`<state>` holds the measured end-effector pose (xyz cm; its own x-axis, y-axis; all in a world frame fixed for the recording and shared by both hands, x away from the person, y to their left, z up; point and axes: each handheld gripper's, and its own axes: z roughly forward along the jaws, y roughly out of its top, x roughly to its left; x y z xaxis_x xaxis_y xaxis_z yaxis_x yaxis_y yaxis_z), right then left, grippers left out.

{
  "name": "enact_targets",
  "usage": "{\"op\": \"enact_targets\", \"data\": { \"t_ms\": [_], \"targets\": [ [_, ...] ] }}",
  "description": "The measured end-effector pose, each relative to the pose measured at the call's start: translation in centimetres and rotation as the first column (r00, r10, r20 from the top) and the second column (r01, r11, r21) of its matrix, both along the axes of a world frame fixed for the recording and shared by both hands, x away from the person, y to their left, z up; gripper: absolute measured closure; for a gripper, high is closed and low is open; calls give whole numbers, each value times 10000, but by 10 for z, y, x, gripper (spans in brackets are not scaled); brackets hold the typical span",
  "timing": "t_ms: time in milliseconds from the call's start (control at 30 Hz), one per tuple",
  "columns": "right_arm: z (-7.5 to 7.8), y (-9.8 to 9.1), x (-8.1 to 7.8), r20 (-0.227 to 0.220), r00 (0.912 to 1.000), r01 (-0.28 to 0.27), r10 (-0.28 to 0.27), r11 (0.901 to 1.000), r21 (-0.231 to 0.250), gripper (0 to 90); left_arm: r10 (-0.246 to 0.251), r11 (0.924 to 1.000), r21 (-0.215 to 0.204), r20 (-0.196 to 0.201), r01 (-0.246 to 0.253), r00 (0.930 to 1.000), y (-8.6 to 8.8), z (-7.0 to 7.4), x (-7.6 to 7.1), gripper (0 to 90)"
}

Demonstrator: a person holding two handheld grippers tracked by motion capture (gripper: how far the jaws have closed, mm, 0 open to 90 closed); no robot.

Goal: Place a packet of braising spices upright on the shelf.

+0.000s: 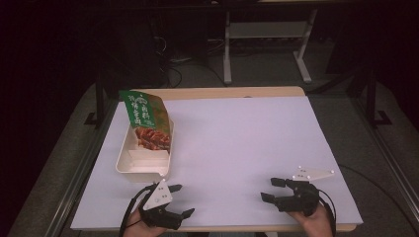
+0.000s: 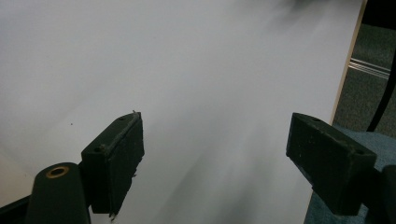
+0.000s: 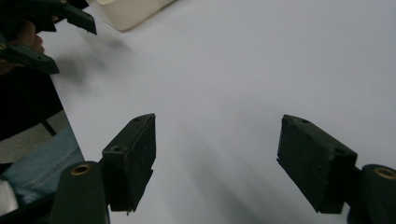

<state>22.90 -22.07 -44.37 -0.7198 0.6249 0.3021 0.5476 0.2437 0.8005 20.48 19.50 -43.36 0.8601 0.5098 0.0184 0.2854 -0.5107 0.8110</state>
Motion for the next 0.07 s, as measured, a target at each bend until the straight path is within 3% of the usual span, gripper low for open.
{"op": "enact_targets", "data": {
  "t_ms": [67],
  "targets": [
    [-1, 0, -5, 126, 9999, 39, -38, 10000, -37, 276, -40, 10000, 19, 41, 40, 10000, -1, 0, -1, 185]
  ]
}}
